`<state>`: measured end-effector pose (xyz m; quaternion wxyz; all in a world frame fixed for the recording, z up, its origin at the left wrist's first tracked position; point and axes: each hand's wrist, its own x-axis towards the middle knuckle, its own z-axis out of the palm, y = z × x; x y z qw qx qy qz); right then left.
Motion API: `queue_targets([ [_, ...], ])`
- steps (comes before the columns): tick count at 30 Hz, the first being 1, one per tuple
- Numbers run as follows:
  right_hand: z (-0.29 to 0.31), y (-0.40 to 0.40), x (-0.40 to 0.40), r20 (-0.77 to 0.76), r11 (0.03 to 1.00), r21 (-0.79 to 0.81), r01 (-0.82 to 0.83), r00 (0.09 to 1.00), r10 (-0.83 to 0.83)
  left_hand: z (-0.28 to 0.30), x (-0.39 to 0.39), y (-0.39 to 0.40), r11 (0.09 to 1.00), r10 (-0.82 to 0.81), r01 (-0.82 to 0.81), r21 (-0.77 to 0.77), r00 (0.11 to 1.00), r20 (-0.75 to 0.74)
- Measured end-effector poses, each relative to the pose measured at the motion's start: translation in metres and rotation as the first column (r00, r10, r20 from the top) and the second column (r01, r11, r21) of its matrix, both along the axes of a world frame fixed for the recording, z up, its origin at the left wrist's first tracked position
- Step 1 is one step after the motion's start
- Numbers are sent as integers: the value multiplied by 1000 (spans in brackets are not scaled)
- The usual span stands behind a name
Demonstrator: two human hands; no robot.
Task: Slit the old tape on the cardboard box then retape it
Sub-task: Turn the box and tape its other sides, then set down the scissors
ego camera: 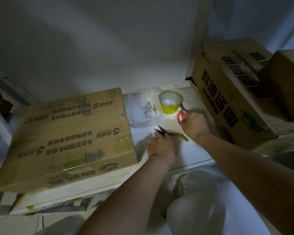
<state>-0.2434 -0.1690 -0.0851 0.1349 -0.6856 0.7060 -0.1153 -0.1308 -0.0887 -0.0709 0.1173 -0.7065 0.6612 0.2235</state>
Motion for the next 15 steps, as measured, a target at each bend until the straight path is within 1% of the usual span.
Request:
queue_targets([
  [1, 4, 3, 3, -6, 1000, -17, -13, 1000, 13, 5, 1, 3, 999, -16, 15, -31, 999, -31],
  [4, 23, 16, 19, -23, 993, -85, -79, 997, 77, 29, 12, 17, 977, -49, 22, -211, 991, -125],
  [7, 41, 29, 43, -1, 977, -116, -180, 983, 182, 56, 33, 34, 901, -8, -66, -429, 986, -169],
  [9, 49, 40, 62, 53, 959, -94, -268, 960, 274, 71, 54, 50, 805, 45, -169, -569, 973, -226],
  [10, 53, 47, 75, 98, 950, -65, -305, 946, 310, 77, 69, 61, 737, 72, -228, -636, 963, -261],
  [11, 54, 50, 81, 148, 950, -23, -311, 939, 311, 80, 78, 66, 665, 86, -273, -695, 953, -291],
  [13, 58, 59, 102, 263, 949, 84, -305, 925, 274, 88, 111, 85, 521, 193, -367, -771, 930, -312],
  [15, 64, 69, 123, 386, 939, 214, -269, 907, 171, 95, 152, 101, 418, 404, -493, -763, 853, -330],
])
